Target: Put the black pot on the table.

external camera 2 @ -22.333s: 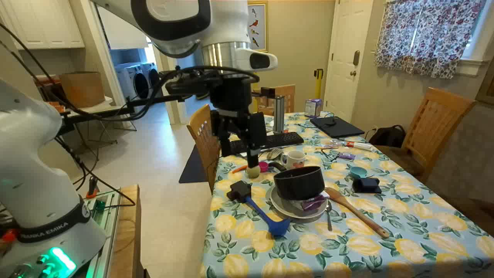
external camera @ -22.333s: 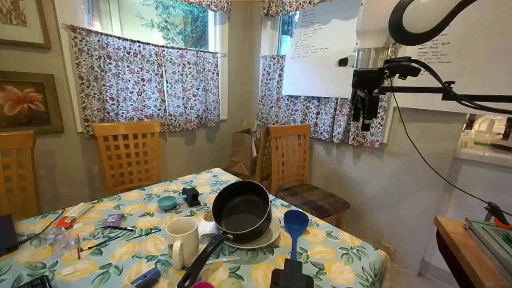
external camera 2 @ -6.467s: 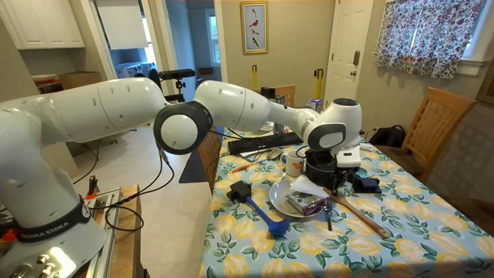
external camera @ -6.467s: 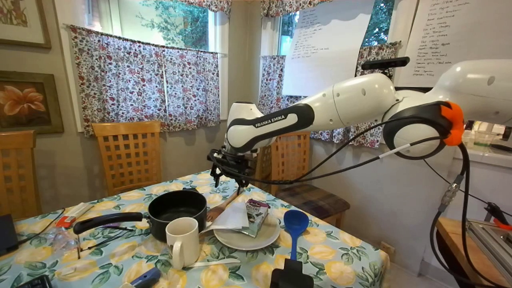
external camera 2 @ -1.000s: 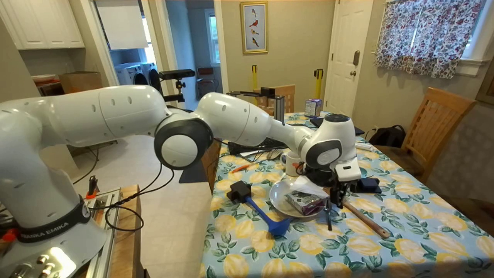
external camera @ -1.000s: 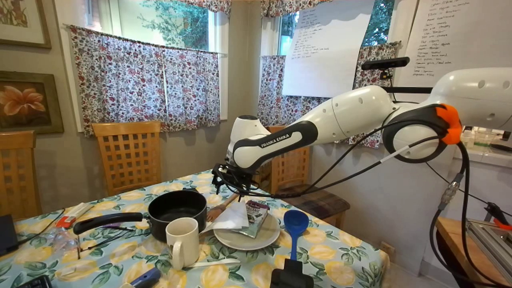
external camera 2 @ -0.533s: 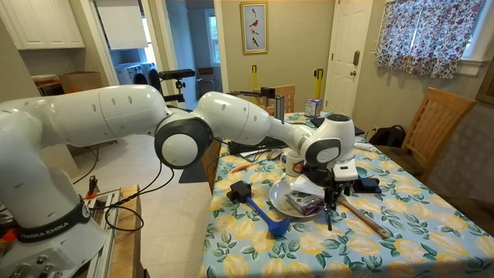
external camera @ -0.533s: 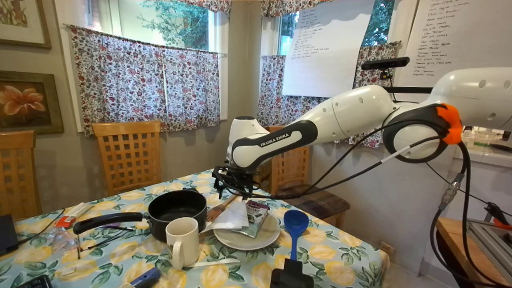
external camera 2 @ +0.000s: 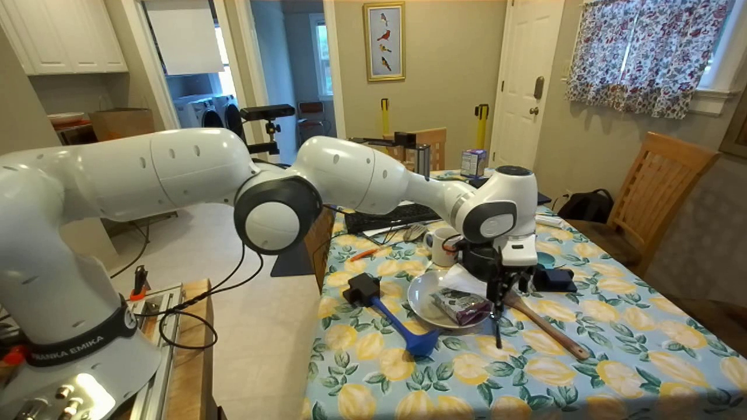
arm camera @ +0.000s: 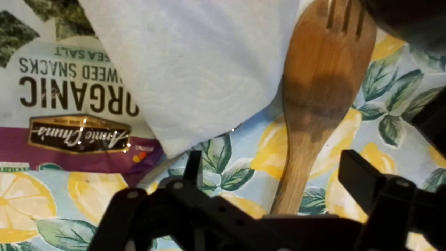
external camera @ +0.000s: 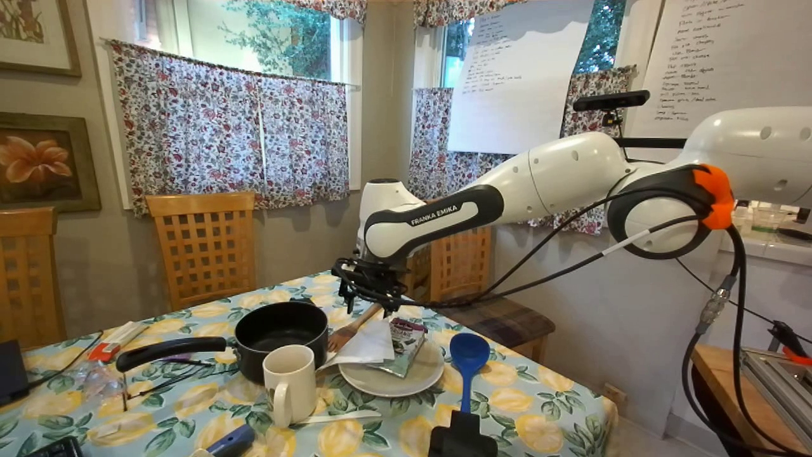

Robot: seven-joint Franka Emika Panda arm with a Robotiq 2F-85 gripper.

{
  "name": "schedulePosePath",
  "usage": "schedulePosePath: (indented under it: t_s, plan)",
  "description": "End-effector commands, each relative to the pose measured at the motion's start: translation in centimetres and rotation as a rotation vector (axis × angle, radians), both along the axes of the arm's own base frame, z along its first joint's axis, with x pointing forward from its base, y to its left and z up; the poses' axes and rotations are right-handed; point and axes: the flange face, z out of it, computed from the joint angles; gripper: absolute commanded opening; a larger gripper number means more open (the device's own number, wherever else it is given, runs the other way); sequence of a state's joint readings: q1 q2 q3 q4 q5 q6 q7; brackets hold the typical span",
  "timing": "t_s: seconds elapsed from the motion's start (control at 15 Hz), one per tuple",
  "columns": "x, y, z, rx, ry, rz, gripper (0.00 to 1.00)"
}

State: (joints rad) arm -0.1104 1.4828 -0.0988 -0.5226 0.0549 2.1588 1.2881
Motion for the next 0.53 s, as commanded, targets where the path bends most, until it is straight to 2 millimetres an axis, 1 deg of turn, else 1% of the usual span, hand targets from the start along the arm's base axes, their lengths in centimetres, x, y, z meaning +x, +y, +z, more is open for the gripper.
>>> schedulePosePath:
  t_s: [0.0, 0.07, 0.2, 0.47]
  plan:
    - [0.43, 0.03, 0.43, -0.022, -0.043, 0.021, 1.00]
    - [0.50, -0.14, 0.40, -0.052, -0.054, 0.018, 1.00]
    - [0.40, -0.23, 0.68, -0.022, -0.038, 0.011, 1.00]
    - [0.45, -0.29, 0.67, -0.028, -0.047, 0.013, 1.00]
